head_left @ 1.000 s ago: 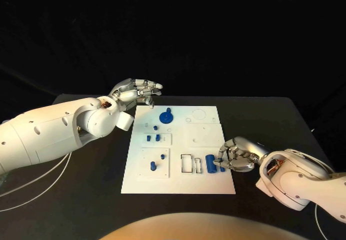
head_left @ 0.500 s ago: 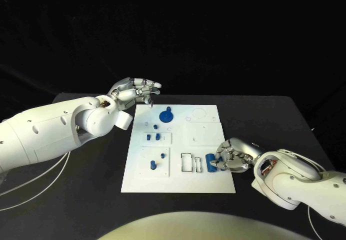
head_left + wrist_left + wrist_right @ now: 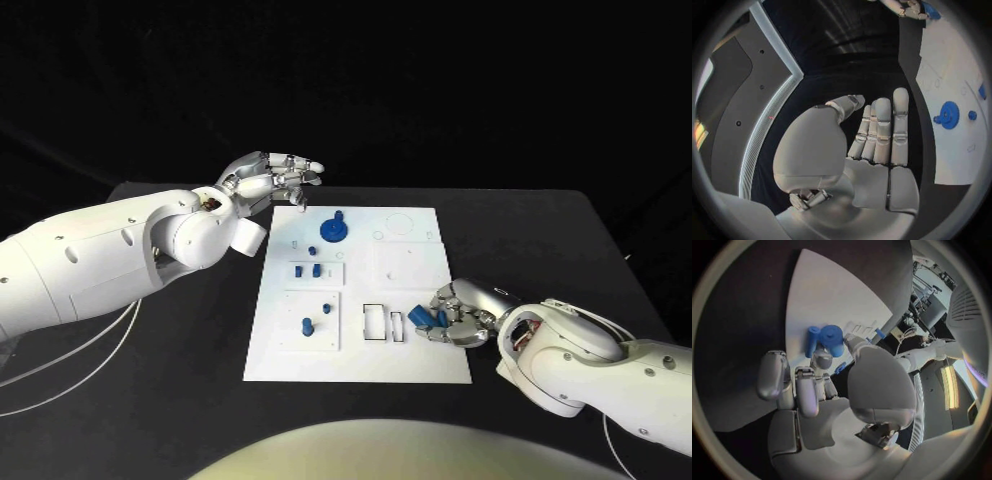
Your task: Assemble the parts on the task board
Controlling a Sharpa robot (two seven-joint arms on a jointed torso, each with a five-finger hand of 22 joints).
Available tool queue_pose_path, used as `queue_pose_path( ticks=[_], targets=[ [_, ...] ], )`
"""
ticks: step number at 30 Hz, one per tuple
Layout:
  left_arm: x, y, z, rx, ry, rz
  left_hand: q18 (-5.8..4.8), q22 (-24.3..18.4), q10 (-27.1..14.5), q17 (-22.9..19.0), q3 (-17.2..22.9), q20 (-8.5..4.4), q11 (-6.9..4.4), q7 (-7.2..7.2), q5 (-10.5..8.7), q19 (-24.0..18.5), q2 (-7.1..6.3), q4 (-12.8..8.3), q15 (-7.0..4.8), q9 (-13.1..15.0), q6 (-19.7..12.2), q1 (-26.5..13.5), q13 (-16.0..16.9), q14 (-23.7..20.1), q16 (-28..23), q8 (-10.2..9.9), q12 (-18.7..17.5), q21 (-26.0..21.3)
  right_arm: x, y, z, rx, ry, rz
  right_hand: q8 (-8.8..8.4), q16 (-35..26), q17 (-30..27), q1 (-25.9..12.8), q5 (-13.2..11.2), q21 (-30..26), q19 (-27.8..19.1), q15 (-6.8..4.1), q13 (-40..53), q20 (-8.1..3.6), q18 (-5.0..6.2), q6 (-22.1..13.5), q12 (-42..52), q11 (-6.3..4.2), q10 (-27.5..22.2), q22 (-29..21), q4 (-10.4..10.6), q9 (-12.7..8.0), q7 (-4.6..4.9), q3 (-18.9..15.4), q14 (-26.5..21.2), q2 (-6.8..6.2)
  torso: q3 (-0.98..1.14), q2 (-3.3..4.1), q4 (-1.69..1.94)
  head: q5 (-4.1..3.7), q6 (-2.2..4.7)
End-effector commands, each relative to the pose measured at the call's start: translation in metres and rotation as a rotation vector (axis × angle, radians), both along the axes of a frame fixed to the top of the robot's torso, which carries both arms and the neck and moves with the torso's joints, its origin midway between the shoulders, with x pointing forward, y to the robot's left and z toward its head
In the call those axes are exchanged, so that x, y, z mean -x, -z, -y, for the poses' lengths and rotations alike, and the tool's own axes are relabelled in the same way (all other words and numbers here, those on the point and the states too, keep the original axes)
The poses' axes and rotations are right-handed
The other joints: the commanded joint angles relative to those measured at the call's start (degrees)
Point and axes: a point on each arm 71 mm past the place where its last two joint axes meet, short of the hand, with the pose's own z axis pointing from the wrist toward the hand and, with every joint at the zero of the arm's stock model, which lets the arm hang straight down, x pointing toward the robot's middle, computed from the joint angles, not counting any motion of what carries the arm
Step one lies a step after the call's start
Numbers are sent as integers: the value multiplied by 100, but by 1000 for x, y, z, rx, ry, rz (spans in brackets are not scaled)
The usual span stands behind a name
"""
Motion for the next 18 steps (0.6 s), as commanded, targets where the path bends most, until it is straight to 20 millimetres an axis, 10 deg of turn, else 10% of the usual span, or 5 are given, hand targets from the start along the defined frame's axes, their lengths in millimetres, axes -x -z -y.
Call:
queue_pose_path(
  ticks=[1,18],
  targets=[
    [1,-1,2,5,15,2,87,-6,-31,-6,-36,23,6,-2,-11,8,32,11,-6,0,-43,-28,-5,-43,27,27,19,-21,1,6,0,55,-11,-11,15,28,630,-59,-24,-31,16,-37,-2,-7,-25,-32,-27,-9,-29,-6,48,-22,-18,-16,419,16,-3,-1,-3,11,-6],
    [1,-1,0,2,14,0,86,-8,-36,-7,-42,25,8,-1,-11,7,31,17,-4,0,-45,-36,-7,-47,28,30,21,-25,4,1,-11,-24,7,69,162,72,755,406,107,122,113,-105,442,-61,-62,195,341,-96,264,145,53,80,-113,53,445,255,0,-5,-9,27,-20]
  ],
)
